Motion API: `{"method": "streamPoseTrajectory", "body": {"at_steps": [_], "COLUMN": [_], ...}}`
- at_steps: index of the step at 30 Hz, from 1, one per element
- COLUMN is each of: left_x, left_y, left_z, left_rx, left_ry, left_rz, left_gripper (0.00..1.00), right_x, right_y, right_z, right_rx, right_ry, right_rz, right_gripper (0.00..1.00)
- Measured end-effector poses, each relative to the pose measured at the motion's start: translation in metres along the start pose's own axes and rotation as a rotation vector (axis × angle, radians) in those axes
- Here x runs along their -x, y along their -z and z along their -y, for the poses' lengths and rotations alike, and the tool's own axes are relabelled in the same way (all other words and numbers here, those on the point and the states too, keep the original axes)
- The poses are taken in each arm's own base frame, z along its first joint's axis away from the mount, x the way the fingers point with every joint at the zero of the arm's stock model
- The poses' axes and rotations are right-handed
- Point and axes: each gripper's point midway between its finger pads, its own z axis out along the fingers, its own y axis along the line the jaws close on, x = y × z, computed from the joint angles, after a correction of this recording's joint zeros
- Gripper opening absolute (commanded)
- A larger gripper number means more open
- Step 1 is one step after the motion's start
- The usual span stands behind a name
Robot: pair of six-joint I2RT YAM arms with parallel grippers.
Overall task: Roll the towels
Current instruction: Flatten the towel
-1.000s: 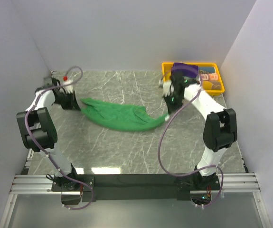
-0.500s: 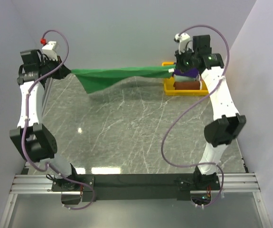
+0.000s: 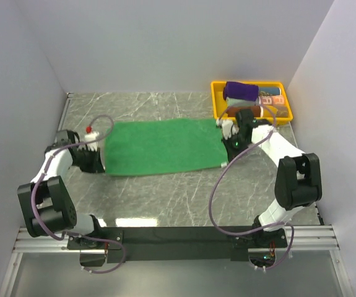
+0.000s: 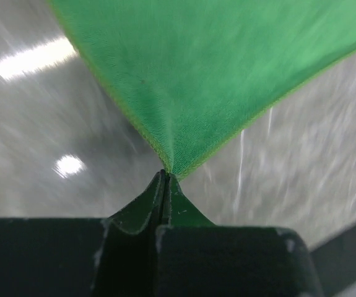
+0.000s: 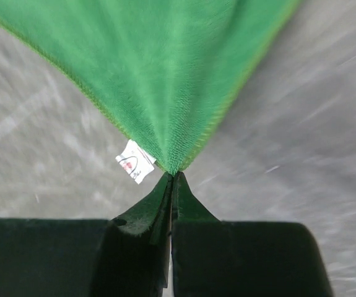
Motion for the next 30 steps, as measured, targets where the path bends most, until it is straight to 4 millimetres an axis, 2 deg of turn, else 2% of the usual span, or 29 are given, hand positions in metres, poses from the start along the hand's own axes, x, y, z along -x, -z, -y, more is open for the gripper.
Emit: {"method": "streamPoseTrajectory", "body": {"at_steps": [3, 6, 9, 13, 14, 15, 16, 18, 19, 20, 22, 26, 27, 30], "left_x": [-0.045, -0.062, -0.076, -0.101, -0.105, -0.107, -0.11, -0.114, -0.117, -0.119, -0.121, -0.111, -0.106, -0.093], "left_y": [-0.006, -0.006, -0.006, -0.004, -0.004, -0.003, -0.003, -0.002, -0.002, -0.001, 0.003, 0.01, 0.013, 0.017], "left_z": [0.004, 0.002, 0.001, 0.001, 0.001, 0.002, 0.003, 0.004, 0.006, 0.007, 0.009, 0.009, 0.009, 0.006], "left_rx": [-0.013, -0.006, 0.001, 0.005, 0.004, -0.001, -0.009, -0.028, -0.042, -0.051, -0.065, -0.058, -0.052, -0.036], "left_ry": [0.003, -0.031, -0.062, -0.087, -0.092, -0.095, -0.1, -0.106, -0.108, -0.109, -0.113, -0.135, -0.149, -0.175], "left_rz": [-0.12, -0.175, -0.215, -0.283, -0.299, -0.308, -0.319, -0.344, -0.362, -0.373, -0.39, -0.377, -0.365, -0.336], "left_gripper": [0.0, 0.0, 0.0, 0.01, 0.01, 0.02, 0.08, 0.21, 0.31, 0.35, 0.39, 0.37, 0.36, 0.23], "right_x": [-0.053, -0.086, -0.098, -0.101, -0.102, -0.104, -0.105, -0.107, -0.109, -0.11, -0.11, -0.099, -0.094, -0.083], "right_y": [-0.021, -0.029, -0.028, -0.028, -0.028, -0.028, -0.027, -0.027, -0.026, -0.025, -0.021, -0.013, -0.01, -0.005], "right_z": [-0.014, -0.022, -0.026, -0.031, -0.033, -0.035, -0.038, -0.041, -0.044, -0.045, -0.047, -0.045, -0.045, -0.043], "right_rx": [0.041, 0.052, 0.049, 0.046, 0.051, 0.059, 0.066, 0.081, 0.091, 0.095, 0.103, 0.092, 0.086, 0.071], "right_ry": [-0.011, -0.008, 0.002, 0.029, 0.032, 0.033, 0.034, 0.04, 0.041, 0.041, 0.044, 0.049, 0.05, 0.047], "right_rz": [-0.136, -0.219, -0.253, -0.269, -0.274, -0.283, -0.29, -0.302, -0.312, -0.319, -0.328, -0.303, -0.287, -0.253], "right_gripper": [0.0, 0.0, 0.0, 0.0, 0.03, 0.1, 0.24, 0.39, 0.46, 0.47, 0.44, 0.33, 0.24, 0.11]}}
